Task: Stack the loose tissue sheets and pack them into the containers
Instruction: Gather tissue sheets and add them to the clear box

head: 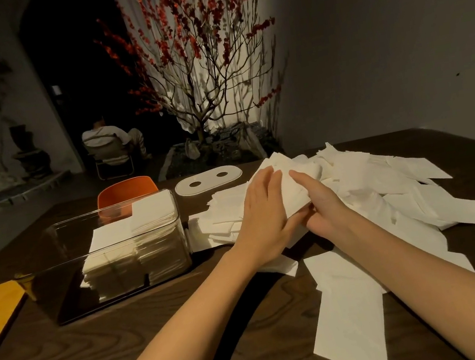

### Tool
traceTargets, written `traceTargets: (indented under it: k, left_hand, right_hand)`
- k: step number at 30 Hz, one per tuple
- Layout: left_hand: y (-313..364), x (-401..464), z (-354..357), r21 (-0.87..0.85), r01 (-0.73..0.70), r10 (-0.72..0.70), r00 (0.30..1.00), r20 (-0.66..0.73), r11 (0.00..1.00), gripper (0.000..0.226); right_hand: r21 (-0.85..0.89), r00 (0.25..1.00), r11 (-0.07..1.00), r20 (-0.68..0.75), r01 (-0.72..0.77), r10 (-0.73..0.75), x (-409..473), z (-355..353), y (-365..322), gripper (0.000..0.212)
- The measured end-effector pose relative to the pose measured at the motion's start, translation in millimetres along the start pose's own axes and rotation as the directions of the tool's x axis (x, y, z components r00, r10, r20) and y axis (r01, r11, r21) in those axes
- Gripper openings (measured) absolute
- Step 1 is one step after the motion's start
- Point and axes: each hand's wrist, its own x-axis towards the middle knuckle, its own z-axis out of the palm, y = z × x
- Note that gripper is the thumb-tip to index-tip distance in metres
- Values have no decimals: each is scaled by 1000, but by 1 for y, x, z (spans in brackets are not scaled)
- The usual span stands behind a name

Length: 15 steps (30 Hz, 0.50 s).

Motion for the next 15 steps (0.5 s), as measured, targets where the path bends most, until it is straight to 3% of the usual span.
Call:
traceTargets:
  k: [5,8,12,15]
  left_hand:
    - [3,0,2,-147,78,-83,996,-30,986,77]
    - [2,0,0,-364,89,-110,993,-37,927,71]
    - [3,4,-11,-669,189,-233,972,25,719,69]
    - [7,9,-17,-799,365,-435,888,146,477,67]
  right_hand:
    - [38,999,999,31,-31,30,1,3,2,53]
    - [61,999,998,29,-33,31,1,3,1,59]
    - [94,998,995,54,-20,15,0,1,-1,29]
    - [-20,1000,1000,15,7,-6,5,-1,0,35]
